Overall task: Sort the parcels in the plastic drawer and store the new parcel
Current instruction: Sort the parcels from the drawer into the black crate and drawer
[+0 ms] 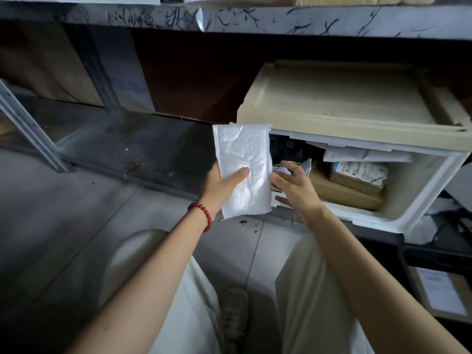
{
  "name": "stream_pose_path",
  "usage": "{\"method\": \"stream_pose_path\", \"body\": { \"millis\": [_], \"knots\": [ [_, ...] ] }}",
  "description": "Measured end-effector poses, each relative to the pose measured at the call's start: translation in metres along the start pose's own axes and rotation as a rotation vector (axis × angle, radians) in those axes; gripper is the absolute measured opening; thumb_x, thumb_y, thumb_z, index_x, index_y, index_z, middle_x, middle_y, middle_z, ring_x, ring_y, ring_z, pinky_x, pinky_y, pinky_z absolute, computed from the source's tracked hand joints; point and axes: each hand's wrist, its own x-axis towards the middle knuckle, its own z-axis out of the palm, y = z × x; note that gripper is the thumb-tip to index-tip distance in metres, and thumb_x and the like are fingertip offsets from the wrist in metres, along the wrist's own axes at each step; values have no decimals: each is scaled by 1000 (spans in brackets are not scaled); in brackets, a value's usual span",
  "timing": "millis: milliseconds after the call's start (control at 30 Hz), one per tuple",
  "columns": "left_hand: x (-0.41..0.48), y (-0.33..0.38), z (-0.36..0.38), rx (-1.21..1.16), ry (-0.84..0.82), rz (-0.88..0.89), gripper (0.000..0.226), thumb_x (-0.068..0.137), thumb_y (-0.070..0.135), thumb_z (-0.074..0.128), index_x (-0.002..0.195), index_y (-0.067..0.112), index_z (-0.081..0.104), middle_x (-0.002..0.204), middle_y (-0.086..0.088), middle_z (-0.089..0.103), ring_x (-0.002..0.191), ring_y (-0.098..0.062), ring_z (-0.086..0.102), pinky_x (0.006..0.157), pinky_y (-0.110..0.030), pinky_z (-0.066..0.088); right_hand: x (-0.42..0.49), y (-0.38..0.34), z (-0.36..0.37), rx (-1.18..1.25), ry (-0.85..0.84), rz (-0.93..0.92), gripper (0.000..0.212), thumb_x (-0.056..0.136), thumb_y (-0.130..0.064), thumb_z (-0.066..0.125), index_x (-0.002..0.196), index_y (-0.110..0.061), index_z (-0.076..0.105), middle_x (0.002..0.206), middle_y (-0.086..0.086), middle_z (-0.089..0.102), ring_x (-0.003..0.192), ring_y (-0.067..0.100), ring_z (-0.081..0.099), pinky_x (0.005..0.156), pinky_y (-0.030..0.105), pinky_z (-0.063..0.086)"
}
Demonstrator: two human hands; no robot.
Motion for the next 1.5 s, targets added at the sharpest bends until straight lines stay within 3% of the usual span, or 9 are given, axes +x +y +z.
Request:
{"method": "stream_pose_path", "body": {
  "millis": [133,300,533,867,1067,1167,1233,1333,1500],
  "knots": [
    [-1,-2,-2,0,-8,14,35,87,21,69,119,20,54,108,7,64,98,-8,62,83,-24,53,2,1,-1,7,17,31,44,95,-28,60,133,-26,39,108,-8,64,104,15,65,89,35,51],
    [4,-11,-9,261,68,23,51,83,32,72,126,17,48,115,2,60,98,-12,59,74,-26,51,-1,1,-1,40,-22,52,30,95,-22,61,123,-18,54,99,-2,70,83,13,72,62,24,56],
    [0,-13,-9,405,97,27,81,82,36,72,146,27,25,139,-2,45,123,-25,48,85,-34,46,-6,-1,0,47,43,26,16,93,-8,61,101,-17,51,90,-1,67,64,7,70,50,25,54],
    [0,8,46,517,-93,144,27,82,37,73,104,23,69,122,8,58,108,-5,49,84,-20,37,-44,-21,-72,-8,66,-83,31,99,1,45,106,-21,66,93,-1,66,79,11,66,61,24,56],
    [-15,36,144,394,-380,88,32,85,38,68,108,16,70,111,5,66,94,-4,61,73,-24,57,-93,-17,-151,-275,442,-201,25,89,-2,62,100,-24,69,76,-12,61,66,-8,61,64,11,50],
    [-28,47,194,324,-549,-34,36,87,46,64,104,14,65,116,-2,60,89,-8,62,70,-36,61,-121,-6,-194,-426,661,-254,14,82,-22,74,90,-33,71,94,-8,59,88,-1,54,71,10,39],
    [-38,51,230,282,-643,-117,46,85,53,61,110,15,61,119,-2,58,87,-12,65,71,-36,60,-141,4,-224,-411,792,-227,7,80,-33,76,83,-37,71,104,-2,61,99,10,54,77,19,40],
    [-55,48,279,246,-706,-187,56,82,61,60,112,15,58,113,-7,60,88,-21,69,66,-34,60,-170,20,-257,-264,907,-136,10,82,-33,75,80,-25,70,89,-5,67,89,14,63,77,27,48],
    [-74,24,348,353,-787,-154,60,79,76,48,112,27,61,116,-3,65,95,-18,61,79,-30,43,-202,59,-297,-174,1094,-9,12,88,-32,69,86,-20,71,84,-5,71,83,13,66,72,26,54]
  ]
}}
